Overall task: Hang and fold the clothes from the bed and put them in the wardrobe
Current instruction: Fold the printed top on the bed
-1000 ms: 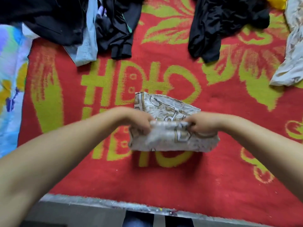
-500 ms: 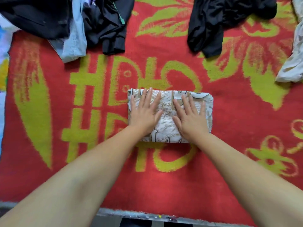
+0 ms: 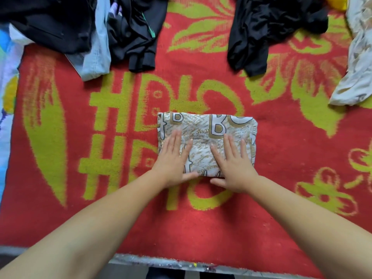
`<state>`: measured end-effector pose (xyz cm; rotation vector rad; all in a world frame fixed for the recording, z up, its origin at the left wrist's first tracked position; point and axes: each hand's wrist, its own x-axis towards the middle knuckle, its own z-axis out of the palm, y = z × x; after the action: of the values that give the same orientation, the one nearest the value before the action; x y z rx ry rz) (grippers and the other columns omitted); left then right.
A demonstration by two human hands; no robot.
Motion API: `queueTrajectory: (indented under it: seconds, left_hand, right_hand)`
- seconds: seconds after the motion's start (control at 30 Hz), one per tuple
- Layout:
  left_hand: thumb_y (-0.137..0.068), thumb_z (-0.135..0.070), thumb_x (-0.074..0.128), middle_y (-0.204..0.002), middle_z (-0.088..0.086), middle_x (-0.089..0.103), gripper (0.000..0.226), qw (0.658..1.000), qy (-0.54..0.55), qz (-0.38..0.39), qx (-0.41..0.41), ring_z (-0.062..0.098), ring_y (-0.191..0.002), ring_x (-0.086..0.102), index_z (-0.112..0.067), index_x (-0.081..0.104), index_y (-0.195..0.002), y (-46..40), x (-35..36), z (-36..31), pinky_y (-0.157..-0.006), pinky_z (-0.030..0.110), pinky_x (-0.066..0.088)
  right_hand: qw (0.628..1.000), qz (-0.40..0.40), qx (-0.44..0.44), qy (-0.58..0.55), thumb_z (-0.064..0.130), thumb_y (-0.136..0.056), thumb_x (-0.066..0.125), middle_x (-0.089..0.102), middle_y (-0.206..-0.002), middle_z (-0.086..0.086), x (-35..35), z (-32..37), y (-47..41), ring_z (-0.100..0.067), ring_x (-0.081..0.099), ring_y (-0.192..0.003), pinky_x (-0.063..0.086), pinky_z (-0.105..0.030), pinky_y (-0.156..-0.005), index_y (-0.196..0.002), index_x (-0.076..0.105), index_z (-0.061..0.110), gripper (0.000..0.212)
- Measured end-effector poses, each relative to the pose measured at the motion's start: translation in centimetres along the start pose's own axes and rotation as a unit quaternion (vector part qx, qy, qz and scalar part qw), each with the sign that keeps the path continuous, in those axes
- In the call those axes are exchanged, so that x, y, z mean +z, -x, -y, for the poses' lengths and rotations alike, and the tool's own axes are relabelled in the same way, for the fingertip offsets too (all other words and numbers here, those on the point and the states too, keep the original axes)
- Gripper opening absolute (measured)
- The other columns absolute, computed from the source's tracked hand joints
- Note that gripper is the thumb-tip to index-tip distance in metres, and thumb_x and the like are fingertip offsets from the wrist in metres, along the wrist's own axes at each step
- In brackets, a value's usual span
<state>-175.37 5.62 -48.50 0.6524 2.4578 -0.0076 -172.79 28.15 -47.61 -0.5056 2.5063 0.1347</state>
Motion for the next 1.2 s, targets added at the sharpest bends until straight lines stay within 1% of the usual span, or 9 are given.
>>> queueTrajectory:
  seconds: [0.07,0.13,0.23,0.37,0.57,0.73,0.77,0.93,1.2]
  left_hand:
    - [-0.077,-0.078,0.044,-0.129,0.026,-0.055,0.118,0.999,-0.024,0.02,0.006,0.04,-0.126,-0.048,-0.016,-0.034,-0.141,0.5,0.3,-0.2,-0.11,0.049,-0.022]
    - [-0.079,-0.057,0.062,-0.128,0.03,-0.054,0.122,0.998,-0.049,0.021,-0.02,0.043,-0.125,-0.046,-0.015,-0.034,-0.142,0.3,0.3,-0.9,-0.111,0.052,-0.018]
    - [-0.088,-0.01,0.055,-0.138,0.036,-0.039,0.1,0.997,-0.047,0.012,-0.064,0.048,-0.131,-0.036,-0.014,-0.026,-0.147,-0.2,-0.4,-2.3,-0.112,0.054,-0.013]
    - [-0.084,0.015,0.041,-0.151,0.031,-0.024,0.094,0.998,0.018,0.017,-0.052,0.044,-0.141,-0.021,-0.019,-0.016,-0.151,0.2,-3.1,-2.2,-0.118,0.048,-0.001]
    - [-0.084,0.019,0.034,-0.158,0.02,-0.013,0.091,0.993,0.068,-0.016,-0.091,0.038,-0.145,-0.011,-0.026,-0.006,-0.152,5.3,-10.9,-1.3,-0.117,0.046,0.007]
    - [-0.099,-0.014,0.048,-0.157,0.025,-0.004,0.076,0.981,0.041,-0.094,-0.165,0.043,-0.144,-0.003,-0.022,-0.006,-0.153,14.0,-14.7,-0.5,-0.118,0.047,0.007]
    - [-0.098,-0.011,0.046,-0.157,0.025,-0.003,0.076,0.975,0.042,-0.114,-0.185,0.044,-0.144,-0.002,-0.021,-0.006,-0.153,16.1,-15.2,-0.3,-0.117,0.047,0.007]
    - [-0.091,0.006,0.036,-0.157,0.023,-0.005,0.079,0.935,0.079,-0.178,-0.296,0.043,-0.144,0.0,-0.021,-0.005,-0.153,27.1,-15.4,1.1,-0.117,0.046,0.008]
    - [-0.085,0.012,0.045,-0.159,0.017,-0.01,0.092,0.847,0.171,-0.196,-0.463,0.042,-0.145,-0.002,-0.025,-0.006,-0.152,45.9,-9.0,1.3,-0.115,0.05,0.014]
  right_hand:
    - [1.0,0.016,0.015,0.02,0.059,-0.084,0.051,-0.038,-0.142,-0.03,0.2,0.8,0.0,-0.044,-0.036,-0.133,-0.021,-0.064,-0.104,-0.139,-0.036,0.02,0.11]
    - [0.999,0.006,0.048,0.022,0.037,-0.092,0.048,-0.029,-0.147,-0.034,-0.1,1.7,-0.6,-0.048,-0.026,-0.138,-0.015,-0.067,-0.106,-0.143,-0.032,0.02,0.096]
    - [0.997,-0.005,0.077,0.018,0.015,-0.096,0.037,-0.014,-0.152,-0.035,-1.2,2.4,-1.3,-0.048,-0.011,-0.143,-0.005,-0.067,-0.109,-0.149,-0.02,0.023,0.078]
    - [0.997,0.031,0.067,0.006,0.009,-0.095,0.043,-0.001,-0.156,-0.027,-4.7,1.4,-1.1,-0.046,0.005,-0.143,0.007,-0.062,-0.113,-0.151,-0.008,0.034,0.079]
    - [0.999,0.011,0.029,0.021,0.011,-0.095,0.047,0.008,-0.157,-0.021,-14.0,2.1,2.0,-0.046,0.012,-0.142,0.018,-0.062,-0.111,-0.152,0.002,0.033,0.075]
    - [0.992,-0.055,-0.048,0.099,0.014,-0.095,0.05,0.01,-0.154,-0.025,-21.5,6.7,6.4,-0.048,0.015,-0.141,0.023,-0.062,-0.108,-0.152,0.0,0.029,0.077]
    - [0.989,-0.069,-0.065,0.113,0.013,-0.094,0.052,0.011,-0.154,-0.025,-22.7,8.0,7.2,-0.048,0.015,-0.14,0.023,-0.062,-0.108,-0.152,0.0,0.028,0.079]
    - [0.962,-0.118,-0.162,0.185,0.012,-0.087,0.062,0.01,-0.154,-0.022,-27.9,16.0,10.6,-0.046,0.014,-0.141,0.022,-0.061,-0.109,-0.151,-0.003,0.028,0.092]
    - [0.901,-0.142,-0.313,0.264,0.014,-0.095,0.046,0.01,-0.153,-0.021,-29.0,32.9,18.1,-0.043,0.015,-0.141,0.023,-0.06,-0.108,-0.152,-0.003,0.032,0.077]
